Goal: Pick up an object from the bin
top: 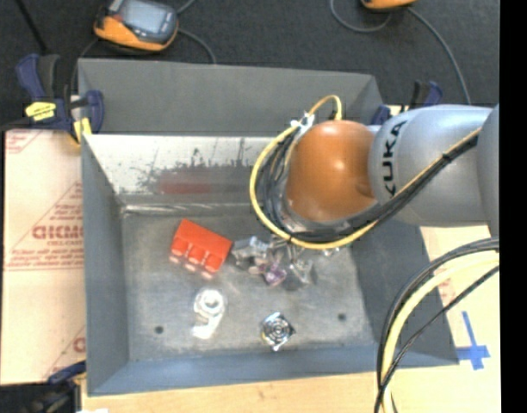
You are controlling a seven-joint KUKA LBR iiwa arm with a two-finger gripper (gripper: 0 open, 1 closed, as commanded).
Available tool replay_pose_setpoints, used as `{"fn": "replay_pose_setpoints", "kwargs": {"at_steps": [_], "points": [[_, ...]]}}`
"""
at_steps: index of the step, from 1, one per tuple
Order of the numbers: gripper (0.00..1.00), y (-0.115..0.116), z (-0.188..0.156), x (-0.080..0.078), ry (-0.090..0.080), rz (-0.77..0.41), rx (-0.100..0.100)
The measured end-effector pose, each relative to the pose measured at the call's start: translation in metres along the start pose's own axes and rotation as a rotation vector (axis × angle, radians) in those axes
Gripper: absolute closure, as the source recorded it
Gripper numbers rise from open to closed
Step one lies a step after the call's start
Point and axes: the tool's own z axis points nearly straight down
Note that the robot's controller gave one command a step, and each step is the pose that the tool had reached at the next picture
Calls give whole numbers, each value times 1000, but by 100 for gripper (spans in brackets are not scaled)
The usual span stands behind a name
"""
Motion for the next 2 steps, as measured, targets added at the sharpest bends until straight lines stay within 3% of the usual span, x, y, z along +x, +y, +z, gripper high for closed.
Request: {"fn": "replay_pose_setpoints", "kwargs": {"at_steps": [1,2], "points": [[0,-2,-2,-1,-3,6,2],[100,-2,-2,-1,-4,7,2]]}}
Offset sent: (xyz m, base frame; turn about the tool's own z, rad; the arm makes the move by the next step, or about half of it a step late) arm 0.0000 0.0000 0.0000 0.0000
